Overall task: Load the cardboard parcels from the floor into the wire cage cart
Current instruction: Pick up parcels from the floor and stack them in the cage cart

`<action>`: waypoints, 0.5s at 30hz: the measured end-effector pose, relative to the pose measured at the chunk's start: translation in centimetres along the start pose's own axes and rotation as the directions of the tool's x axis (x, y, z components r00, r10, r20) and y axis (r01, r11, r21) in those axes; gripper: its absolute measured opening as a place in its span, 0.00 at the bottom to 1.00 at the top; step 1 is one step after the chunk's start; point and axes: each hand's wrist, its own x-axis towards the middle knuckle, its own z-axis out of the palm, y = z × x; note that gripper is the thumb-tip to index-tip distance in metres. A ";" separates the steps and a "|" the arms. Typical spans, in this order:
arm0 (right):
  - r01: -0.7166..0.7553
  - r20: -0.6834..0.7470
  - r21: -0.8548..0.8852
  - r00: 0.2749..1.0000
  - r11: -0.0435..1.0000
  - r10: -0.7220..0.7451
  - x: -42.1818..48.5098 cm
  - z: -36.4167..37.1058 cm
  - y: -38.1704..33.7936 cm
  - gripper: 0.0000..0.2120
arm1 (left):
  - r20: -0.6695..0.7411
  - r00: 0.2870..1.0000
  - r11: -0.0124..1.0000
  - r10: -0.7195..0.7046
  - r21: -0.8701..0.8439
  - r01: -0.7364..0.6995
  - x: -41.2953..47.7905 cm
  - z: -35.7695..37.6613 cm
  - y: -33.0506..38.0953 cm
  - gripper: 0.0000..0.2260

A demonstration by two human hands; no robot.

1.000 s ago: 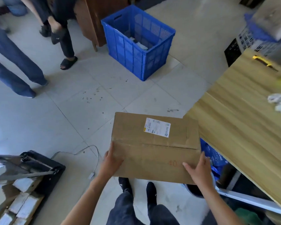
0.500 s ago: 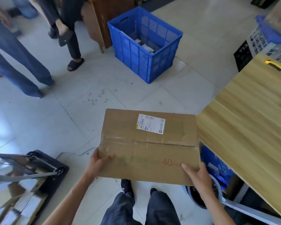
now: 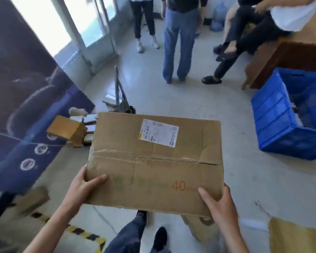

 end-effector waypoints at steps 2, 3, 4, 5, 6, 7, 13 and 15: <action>0.072 0.133 -0.064 0.989 0.995 -0.063 -0.7 2.8 -2.0 0.26 | -0.139 0.989 0.998 -0.049 -0.056 0.041 -3.8 -4.0 -2.4 0.25; 0.109 0.197 -0.082 0.976 0.991 -0.091 -1.1 4.5 -3.0 0.28 | -0.201 0.977 0.996 -0.066 -0.080 0.050 -5.6 -6.0 -3.5 0.24; 0.145 0.258 -0.102 0.959 0.984 -0.115 -1.7 6.4 -4.1 0.30 | -0.265 0.961 0.994 -0.082 -0.096 0.059 -7.5 -8.0 -4.7 0.25; 0.186 0.316 -0.122 0.939 0.975 -0.139 -2.5 8.3 -5.1 0.32 | -0.334 0.937 0.992 -0.101 -0.105 0.069 -9.3 -10.1 -6.0 0.27; 0.232 0.372 -0.134 0.913 0.963 -0.168 -3.5 10.3 -6.0 0.32 | -0.404 0.905 0.989 -0.130 -0.117 0.090 -11.3 -12.1 -7.2 0.30; 0.279 0.432 -0.139 0.881 0.950 -0.196 -4.7 12.4 -7.0 0.32 | -0.472 0.865 0.983 -0.171 -0.144 0.116 -13.5 -14.2 -8.4 0.32; 0.520 0.726 -0.161 0.638 0.839 -0.256 -15.7 24.7 -10.8 0.29 | -0.727 0.586 0.930 -0.358 -0.329 0.160 -28.6 -23.5 -16.6 0.33; 0.568 0.784 -0.148 0.566 0.809 -0.254 -20.5 28.4 -10.7 0.27 | -0.763 0.511 0.915 -0.396 -0.376 0.148 -34.1 -25.6 -19.5 0.30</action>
